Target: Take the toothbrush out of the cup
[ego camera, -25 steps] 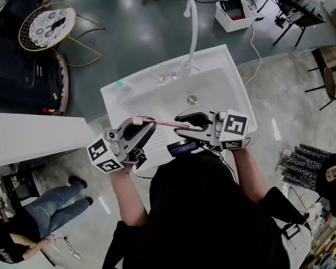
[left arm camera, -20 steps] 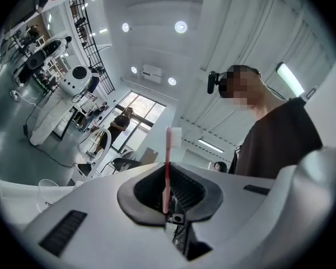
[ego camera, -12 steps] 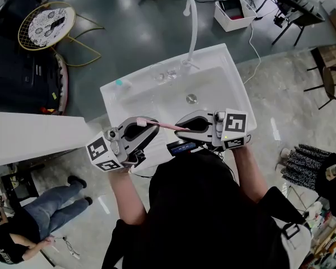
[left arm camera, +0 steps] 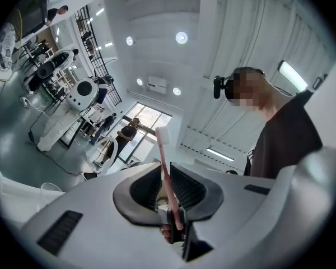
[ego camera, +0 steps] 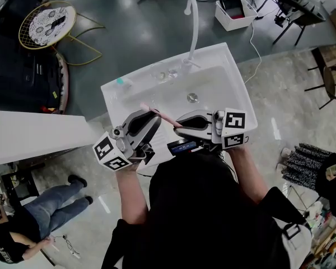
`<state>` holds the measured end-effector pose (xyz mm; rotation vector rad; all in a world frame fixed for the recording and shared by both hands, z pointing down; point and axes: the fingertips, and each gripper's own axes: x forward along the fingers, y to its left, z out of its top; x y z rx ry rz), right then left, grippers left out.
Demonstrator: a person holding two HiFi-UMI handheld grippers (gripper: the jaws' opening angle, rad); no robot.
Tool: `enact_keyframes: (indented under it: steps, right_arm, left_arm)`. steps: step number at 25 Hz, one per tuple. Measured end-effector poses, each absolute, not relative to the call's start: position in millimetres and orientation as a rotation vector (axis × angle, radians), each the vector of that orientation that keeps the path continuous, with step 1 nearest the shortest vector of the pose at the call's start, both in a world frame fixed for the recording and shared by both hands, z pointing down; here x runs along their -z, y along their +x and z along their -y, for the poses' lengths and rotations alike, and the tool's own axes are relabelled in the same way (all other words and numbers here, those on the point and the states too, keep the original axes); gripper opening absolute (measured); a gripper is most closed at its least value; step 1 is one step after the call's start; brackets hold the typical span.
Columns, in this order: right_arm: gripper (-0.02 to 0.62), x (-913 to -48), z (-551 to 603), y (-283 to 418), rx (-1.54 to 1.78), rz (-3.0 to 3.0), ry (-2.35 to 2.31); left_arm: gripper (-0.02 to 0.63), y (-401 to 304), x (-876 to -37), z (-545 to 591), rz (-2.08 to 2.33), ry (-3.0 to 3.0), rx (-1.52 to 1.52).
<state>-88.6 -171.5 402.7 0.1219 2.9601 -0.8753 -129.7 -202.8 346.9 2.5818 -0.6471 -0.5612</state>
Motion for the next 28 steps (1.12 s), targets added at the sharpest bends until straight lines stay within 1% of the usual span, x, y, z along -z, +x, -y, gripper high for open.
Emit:
enact_keyframes:
  steps: [8, 11, 13, 19, 28]
  right_arm:
    - [0.055, -394.3, 189.0, -85.8, 0.978, -2.817, 0.026]
    - [0.055, -390.7, 205.6, -69.6, 0.996, -2.771, -0.074]
    - [0.055, -388.0, 216.9, -54.8, 1.001, -2.739, -0.142]
    - [0.055, -375.1, 233.0, -24.5, 0.959, -2.668, -0.246]
    - [0.055, -364.4, 236.7, -20.7, 0.872, -2.668, -0.303]
  left_arm:
    - [0.037, -153.0, -358.8, 204.3, 0.755, 2.459, 0.658]
    - [0.035, -154.9, -359.9, 203.3, 0.792, 2.437, 0.691]
    - [0.008, -155.3, -358.4, 201.2, 0.799, 2.409, 0.738]
    - [0.008, -153.9, -350.5, 192.2, 0.802, 2.391, 0.802]
    - [0.008, -156.2, -357.0, 190.8, 0.792, 2.387, 0.802]
